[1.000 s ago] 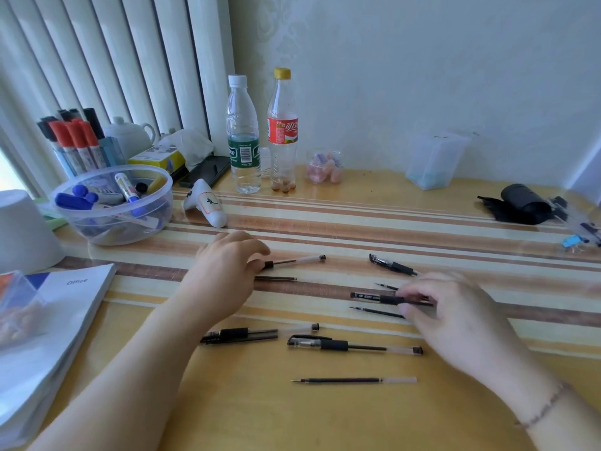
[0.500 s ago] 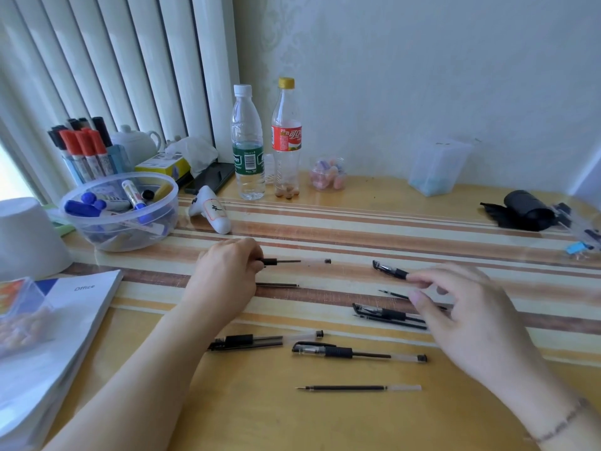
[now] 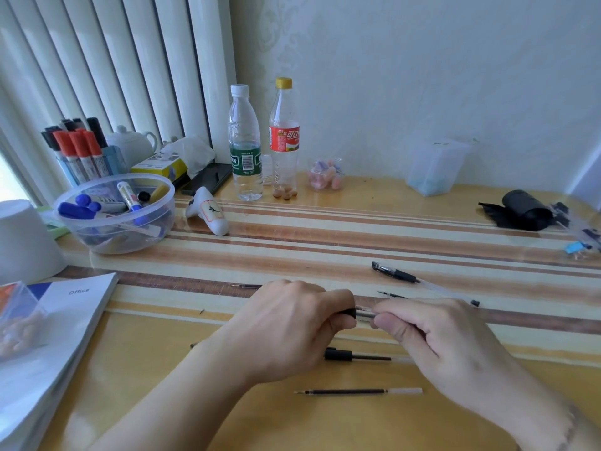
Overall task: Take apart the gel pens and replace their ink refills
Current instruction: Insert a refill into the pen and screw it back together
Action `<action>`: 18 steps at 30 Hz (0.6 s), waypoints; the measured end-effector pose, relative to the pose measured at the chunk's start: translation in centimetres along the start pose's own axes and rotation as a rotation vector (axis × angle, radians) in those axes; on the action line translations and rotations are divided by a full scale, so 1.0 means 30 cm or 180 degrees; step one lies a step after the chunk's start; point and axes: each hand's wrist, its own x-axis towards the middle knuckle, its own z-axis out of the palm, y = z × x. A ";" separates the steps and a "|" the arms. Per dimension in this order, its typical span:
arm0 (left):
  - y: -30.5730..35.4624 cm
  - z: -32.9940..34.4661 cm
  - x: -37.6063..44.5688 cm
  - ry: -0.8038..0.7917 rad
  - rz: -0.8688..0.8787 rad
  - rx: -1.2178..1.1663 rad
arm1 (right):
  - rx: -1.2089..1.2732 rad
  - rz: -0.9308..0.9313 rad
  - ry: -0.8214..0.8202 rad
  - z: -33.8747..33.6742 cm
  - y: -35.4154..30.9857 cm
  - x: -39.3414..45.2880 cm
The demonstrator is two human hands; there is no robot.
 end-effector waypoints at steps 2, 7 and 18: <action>-0.003 0.001 -0.002 0.0017 0.0020 0.0035 | 0.0074 -0.0033 -0.0053 -0.009 0.006 0.000; -0.045 -0.024 -0.017 0.0250 -0.0351 -0.0091 | 0.0241 0.0060 -0.0001 -0.031 0.022 -0.006; -0.004 -0.031 -0.001 0.0364 -0.0289 -0.1179 | 0.0414 0.0086 0.0582 -0.040 -0.011 0.005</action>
